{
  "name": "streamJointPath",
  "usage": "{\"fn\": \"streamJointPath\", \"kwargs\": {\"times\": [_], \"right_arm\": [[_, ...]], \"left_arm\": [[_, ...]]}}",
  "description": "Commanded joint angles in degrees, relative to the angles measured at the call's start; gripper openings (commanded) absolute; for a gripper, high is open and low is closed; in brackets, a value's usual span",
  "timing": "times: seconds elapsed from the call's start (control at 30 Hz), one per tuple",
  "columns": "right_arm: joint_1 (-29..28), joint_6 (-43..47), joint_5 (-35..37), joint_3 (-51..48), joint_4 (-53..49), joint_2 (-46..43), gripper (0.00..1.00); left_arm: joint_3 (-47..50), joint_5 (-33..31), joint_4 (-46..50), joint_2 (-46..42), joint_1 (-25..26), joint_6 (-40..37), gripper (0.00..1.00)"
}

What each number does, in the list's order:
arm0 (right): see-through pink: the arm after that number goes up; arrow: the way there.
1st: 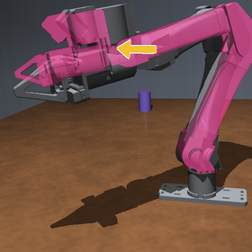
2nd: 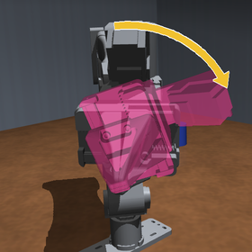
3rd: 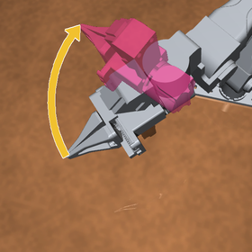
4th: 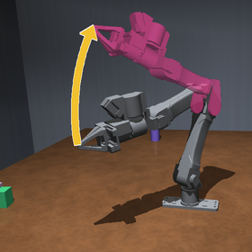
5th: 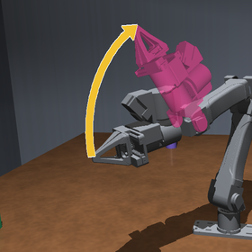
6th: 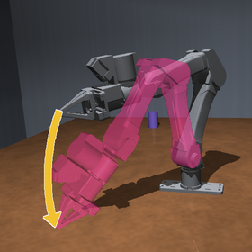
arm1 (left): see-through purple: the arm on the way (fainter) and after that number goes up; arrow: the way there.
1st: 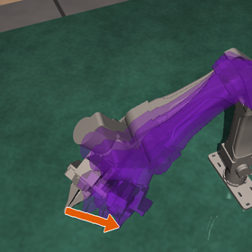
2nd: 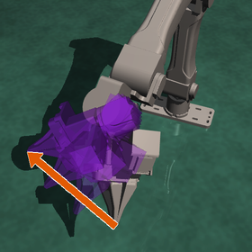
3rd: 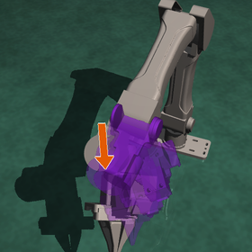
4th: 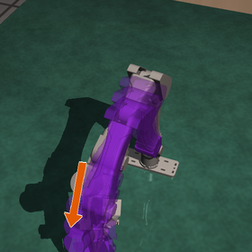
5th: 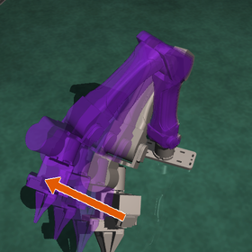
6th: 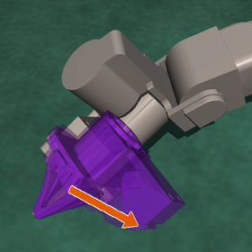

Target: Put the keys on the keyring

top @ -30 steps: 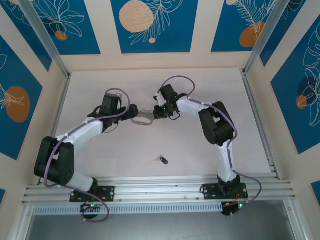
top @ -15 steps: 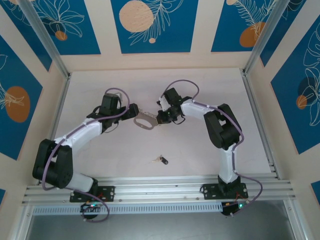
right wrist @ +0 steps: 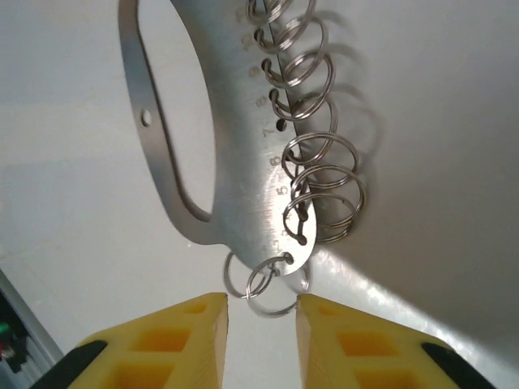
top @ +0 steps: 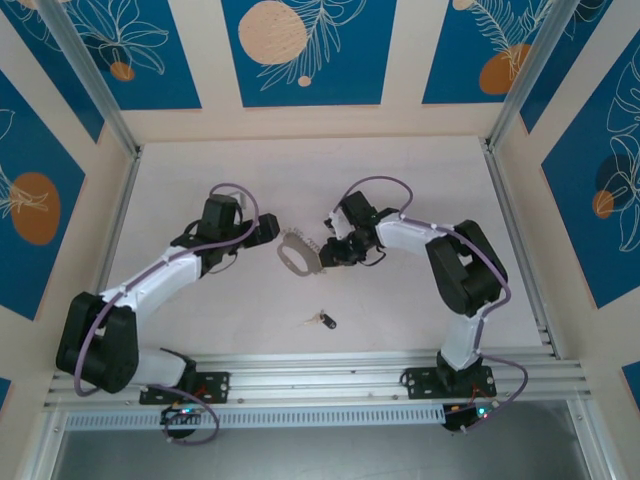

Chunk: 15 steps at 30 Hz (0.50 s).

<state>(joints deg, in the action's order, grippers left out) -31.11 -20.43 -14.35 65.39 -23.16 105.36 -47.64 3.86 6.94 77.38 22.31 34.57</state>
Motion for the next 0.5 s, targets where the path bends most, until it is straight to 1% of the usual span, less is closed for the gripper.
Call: {"fn": "streamJointPath", "kwargs": {"times": [0.0,0.17,0.3,0.37,0.47], "right_arm": [[-0.5,-7.3,2.5,-1.7,1.7,-4.7,0.33],[-2.5,-16.3,6.2,-4.4,3.3,-7.2,0.38],[-4.9,-23.4,5.4,-6.6,6.3,-8.0,0.38],[-6.3,-25.3,4.6,-7.0,7.3,-7.8,0.4],[-8.0,-26.7,3.2,-6.8,7.8,-6.5,0.4]], "left_arm": [[0.7,-0.4,0.9,-2.3,0.8,0.9,1.0],[1.2,-1.6,1.6,-3.8,1.0,0.8,1.0],[1.5,-2.6,2.2,-4.8,0.9,0.6,1.0],[1.5,-2.6,2.3,-5.0,0.9,0.6,1.0],[1.5,-2.6,2.2,-5.0,0.9,0.6,1.0]]}}
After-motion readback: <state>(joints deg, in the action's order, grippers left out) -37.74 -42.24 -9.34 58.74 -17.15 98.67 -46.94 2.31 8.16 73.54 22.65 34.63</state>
